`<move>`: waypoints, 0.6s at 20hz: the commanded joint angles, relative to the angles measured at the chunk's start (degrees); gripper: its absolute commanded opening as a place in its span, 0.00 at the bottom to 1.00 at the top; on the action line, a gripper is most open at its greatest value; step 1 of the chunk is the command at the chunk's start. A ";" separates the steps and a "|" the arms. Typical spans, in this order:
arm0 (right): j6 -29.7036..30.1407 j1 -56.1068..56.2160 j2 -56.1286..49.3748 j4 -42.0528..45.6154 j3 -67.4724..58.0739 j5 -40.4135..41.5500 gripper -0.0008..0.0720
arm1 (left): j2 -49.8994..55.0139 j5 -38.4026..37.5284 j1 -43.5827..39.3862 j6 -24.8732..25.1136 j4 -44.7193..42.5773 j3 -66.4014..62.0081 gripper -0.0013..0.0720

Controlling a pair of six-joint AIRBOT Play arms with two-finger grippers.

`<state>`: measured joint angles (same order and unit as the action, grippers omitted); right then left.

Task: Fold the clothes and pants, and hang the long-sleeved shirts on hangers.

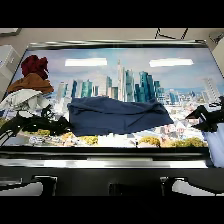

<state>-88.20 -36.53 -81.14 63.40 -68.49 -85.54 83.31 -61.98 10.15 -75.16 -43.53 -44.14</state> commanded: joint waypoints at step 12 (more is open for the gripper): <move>2.38 9.66 -9.27 -4.46 4.68 13.51 0.80 | -7.21 6.05 -3.04 0.20 1.03 0.35 0.05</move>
<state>-86.98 -28.73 -87.37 63.20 -64.40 -76.01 78.11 -56.03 7.18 -74.94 -42.65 -43.72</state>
